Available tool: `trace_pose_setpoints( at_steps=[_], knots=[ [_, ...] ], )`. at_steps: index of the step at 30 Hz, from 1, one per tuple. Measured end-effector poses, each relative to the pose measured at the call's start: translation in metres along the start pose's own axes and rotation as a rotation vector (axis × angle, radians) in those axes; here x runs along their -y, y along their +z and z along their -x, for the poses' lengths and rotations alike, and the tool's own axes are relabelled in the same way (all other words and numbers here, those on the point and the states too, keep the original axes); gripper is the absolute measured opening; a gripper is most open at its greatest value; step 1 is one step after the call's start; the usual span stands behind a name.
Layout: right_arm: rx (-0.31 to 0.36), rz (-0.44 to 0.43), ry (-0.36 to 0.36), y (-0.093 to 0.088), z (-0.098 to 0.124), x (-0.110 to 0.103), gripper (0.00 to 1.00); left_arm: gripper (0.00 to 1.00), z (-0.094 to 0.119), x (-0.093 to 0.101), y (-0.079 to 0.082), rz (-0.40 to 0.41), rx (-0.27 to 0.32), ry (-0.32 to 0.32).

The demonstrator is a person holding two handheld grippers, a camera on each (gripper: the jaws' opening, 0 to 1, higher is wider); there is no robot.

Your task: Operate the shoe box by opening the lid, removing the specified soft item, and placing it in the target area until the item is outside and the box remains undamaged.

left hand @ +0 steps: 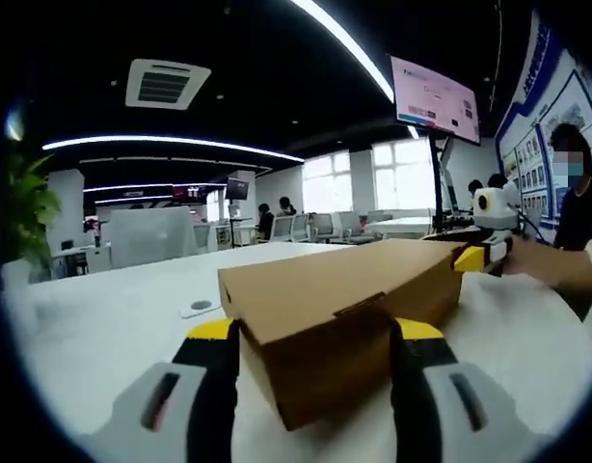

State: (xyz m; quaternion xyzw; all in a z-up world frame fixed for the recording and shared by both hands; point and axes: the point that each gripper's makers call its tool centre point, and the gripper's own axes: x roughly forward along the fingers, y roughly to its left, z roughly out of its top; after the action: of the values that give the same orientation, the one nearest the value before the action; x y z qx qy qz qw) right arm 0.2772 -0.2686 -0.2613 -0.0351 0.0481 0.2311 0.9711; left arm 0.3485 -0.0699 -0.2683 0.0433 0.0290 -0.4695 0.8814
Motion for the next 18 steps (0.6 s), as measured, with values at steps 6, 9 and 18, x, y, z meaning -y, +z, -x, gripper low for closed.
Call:
trace_pose_setpoints(
  at_steps=[6,9,18],
  knots=[
    [0.003,0.005,-0.003,0.0002,-0.0004,0.0019,0.90,0.65,-0.0003,-0.0007,-0.0013,0.001,-0.027,0.004],
    [-0.002,0.008,-0.004,-0.0003,-0.0010,0.0031,0.91,0.65,-0.0001,-0.0022,-0.0052,0.011,-0.043,0.006],
    [-0.008,0.015,-0.004,-0.0016,0.0004,0.0005,0.89,0.63,0.0000,0.0021,-0.0043,0.015,-0.025,0.003]
  ],
)
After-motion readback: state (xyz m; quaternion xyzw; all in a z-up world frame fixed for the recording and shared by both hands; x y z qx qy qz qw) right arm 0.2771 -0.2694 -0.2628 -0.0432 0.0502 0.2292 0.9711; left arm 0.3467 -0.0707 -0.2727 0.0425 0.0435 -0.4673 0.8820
